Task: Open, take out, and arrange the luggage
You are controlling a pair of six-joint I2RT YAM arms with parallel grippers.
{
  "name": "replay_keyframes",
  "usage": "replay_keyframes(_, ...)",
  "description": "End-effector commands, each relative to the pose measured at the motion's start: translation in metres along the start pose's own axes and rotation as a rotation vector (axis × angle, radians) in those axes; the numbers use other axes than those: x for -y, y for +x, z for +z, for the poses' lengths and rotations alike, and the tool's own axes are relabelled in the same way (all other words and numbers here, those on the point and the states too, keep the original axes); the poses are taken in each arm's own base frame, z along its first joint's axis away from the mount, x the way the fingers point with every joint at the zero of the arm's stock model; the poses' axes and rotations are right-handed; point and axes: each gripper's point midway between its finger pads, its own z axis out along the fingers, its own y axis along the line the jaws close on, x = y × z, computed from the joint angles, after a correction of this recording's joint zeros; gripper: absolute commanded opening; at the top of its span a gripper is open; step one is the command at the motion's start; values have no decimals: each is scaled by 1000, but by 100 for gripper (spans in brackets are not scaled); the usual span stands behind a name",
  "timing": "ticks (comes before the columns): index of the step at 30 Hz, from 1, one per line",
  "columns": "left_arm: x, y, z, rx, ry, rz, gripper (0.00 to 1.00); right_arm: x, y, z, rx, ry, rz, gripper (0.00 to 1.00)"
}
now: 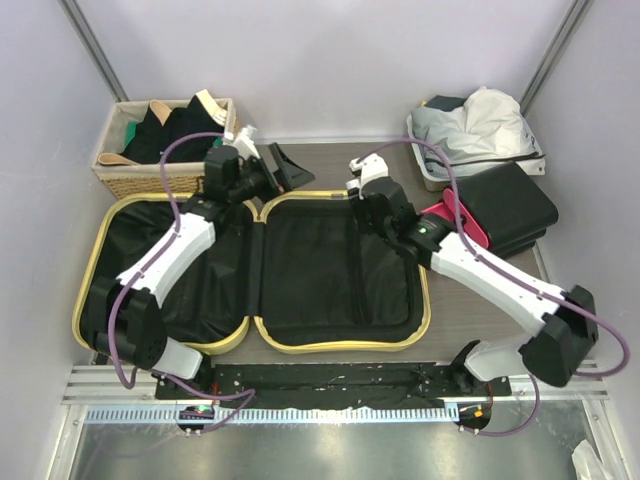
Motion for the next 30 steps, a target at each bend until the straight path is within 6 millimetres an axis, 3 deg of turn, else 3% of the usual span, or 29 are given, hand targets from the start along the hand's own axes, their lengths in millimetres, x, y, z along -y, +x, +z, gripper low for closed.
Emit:
replay_keyframes(1,-8,-56,-31,159,-96,119,100,63,-10,-41,-4,149,-100,1)
replay_keyframes(8,-12,-57,-34,160,-126,164,100,132,49,-44,-338,191,-204,1)
replay_keyframes(12,-13,-57,-33,155,-128,167,100,156,53,-42,-391,252,-267,1)
replay_keyframes(20,-14,-56,-32,150,-129,171,100,176,64,-36,-481,308,-348,1)
replay_keyframes(30,-14,-55,-31,140,-121,171,100,184,89,-27,-601,339,-377,1)
